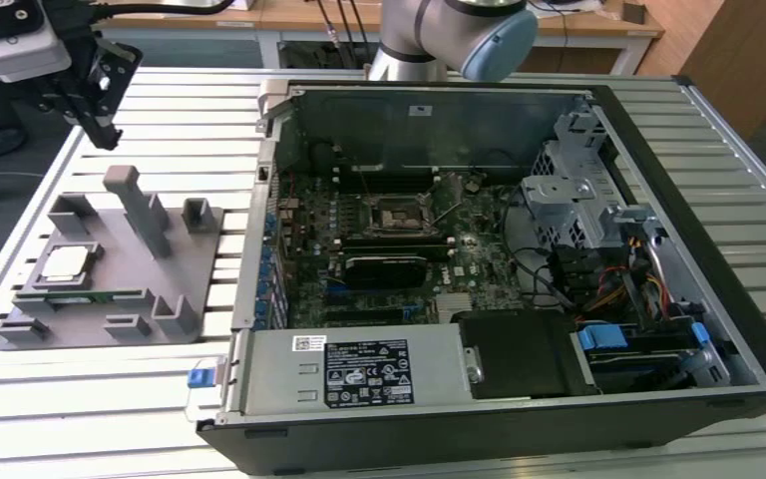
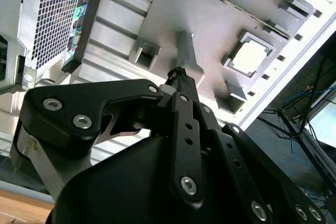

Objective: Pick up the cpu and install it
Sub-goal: 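Reach for the cpu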

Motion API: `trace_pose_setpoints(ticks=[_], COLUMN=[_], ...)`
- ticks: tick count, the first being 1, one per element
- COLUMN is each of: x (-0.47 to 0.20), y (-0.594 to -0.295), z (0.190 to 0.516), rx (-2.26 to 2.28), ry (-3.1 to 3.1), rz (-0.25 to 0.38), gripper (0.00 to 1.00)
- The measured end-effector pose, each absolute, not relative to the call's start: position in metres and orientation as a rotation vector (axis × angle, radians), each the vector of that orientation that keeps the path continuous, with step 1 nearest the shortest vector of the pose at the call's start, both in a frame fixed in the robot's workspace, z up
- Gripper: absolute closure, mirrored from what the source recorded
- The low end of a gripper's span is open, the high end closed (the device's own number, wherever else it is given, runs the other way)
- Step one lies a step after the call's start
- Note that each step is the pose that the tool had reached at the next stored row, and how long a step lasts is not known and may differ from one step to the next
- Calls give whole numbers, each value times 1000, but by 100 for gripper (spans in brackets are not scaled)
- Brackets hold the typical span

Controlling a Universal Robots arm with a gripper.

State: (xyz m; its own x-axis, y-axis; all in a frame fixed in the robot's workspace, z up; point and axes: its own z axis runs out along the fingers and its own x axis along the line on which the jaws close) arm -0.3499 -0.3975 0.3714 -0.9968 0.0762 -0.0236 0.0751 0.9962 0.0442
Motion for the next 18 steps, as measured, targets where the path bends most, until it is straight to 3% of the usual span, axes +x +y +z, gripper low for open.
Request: trace_pose_setpoints(ticks=[18], x=[-369], y=[-397], z=[368], rx=[118], ry=[3114], rz=[68], gripper=[89])
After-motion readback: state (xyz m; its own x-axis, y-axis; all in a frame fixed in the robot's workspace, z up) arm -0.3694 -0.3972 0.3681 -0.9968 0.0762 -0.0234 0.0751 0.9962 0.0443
